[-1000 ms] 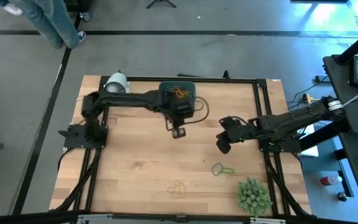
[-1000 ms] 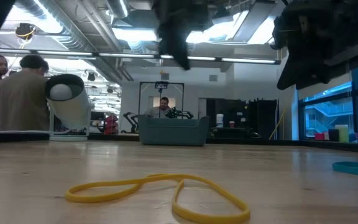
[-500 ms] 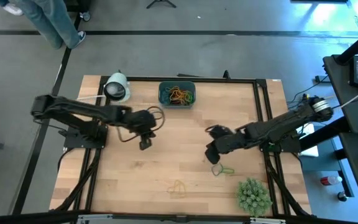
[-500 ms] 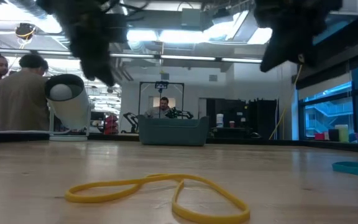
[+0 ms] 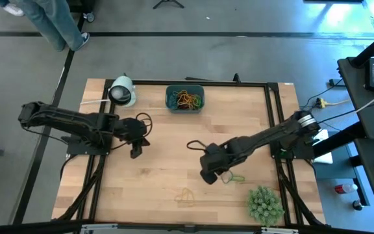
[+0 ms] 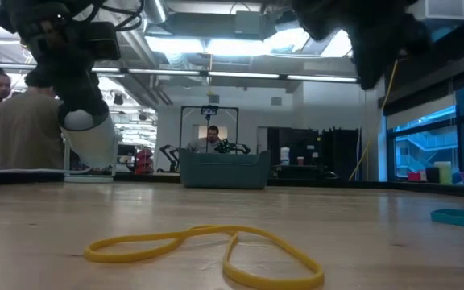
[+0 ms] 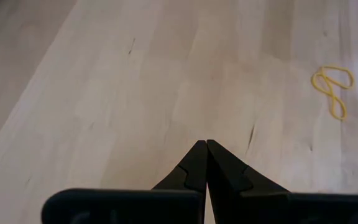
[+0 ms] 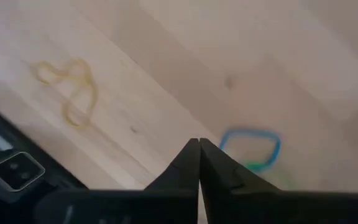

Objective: Pick and place rubber bands into bin
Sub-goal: Put the blue rubber band into the blue bin, then put the yellow rubber band into the blue bin

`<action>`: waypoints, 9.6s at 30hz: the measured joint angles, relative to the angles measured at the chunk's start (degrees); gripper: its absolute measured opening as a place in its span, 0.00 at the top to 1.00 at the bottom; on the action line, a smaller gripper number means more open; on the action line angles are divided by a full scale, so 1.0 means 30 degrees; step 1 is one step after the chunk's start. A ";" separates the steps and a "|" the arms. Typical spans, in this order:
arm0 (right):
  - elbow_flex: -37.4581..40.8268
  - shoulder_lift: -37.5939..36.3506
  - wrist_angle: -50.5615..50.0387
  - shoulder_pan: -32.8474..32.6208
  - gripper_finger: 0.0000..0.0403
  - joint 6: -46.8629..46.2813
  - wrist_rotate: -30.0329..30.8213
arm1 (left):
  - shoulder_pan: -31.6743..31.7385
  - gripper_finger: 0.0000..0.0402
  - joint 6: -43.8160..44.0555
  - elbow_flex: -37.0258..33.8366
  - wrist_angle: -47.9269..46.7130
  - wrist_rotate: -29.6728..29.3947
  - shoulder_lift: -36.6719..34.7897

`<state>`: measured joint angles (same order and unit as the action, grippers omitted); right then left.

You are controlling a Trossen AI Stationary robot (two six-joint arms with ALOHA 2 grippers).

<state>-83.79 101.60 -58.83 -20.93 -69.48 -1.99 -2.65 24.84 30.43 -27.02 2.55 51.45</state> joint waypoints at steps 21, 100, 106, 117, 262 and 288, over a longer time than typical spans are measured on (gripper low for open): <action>0.6670 0.0598 0.1952 -0.0851 0.68 -0.2701 -0.1721 | 0.0006 0.99 -0.0978 -0.0259 0.0101 0.0210 -0.0280; -1.2281 1.0808 0.1941 1.5942 1.00 2.0299 0.1128 | 0.9604 1.00 -0.3190 -0.0237 0.0096 0.1832 -0.0266; -1.2296 1.1782 0.1106 1.5942 0.95 1.9574 0.1106 | 0.9602 1.00 -0.3250 -0.0237 0.0086 0.1834 -0.0266; -1.3042 1.1071 -0.0591 1.5942 0.70 1.9187 0.1118 | 0.9600 1.00 -0.3493 -0.0237 -0.0024 0.1914 -0.0266; 1.2140 -0.9507 0.4179 -0.2097 1.00 0.9184 0.3838 | -0.7918 1.00 0.5947 2.2979 -0.9366 -0.5150 2.2281; 1.2133 -0.9507 0.5844 -0.1917 1.00 0.8520 0.4130 | 0.5571 1.00 -0.6617 2.2931 -1.2184 -0.6670 1.5011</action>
<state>-47.40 73.08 -41.30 -26.68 -43.92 10.39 14.06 4.99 99.22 -63.58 -17.46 96.49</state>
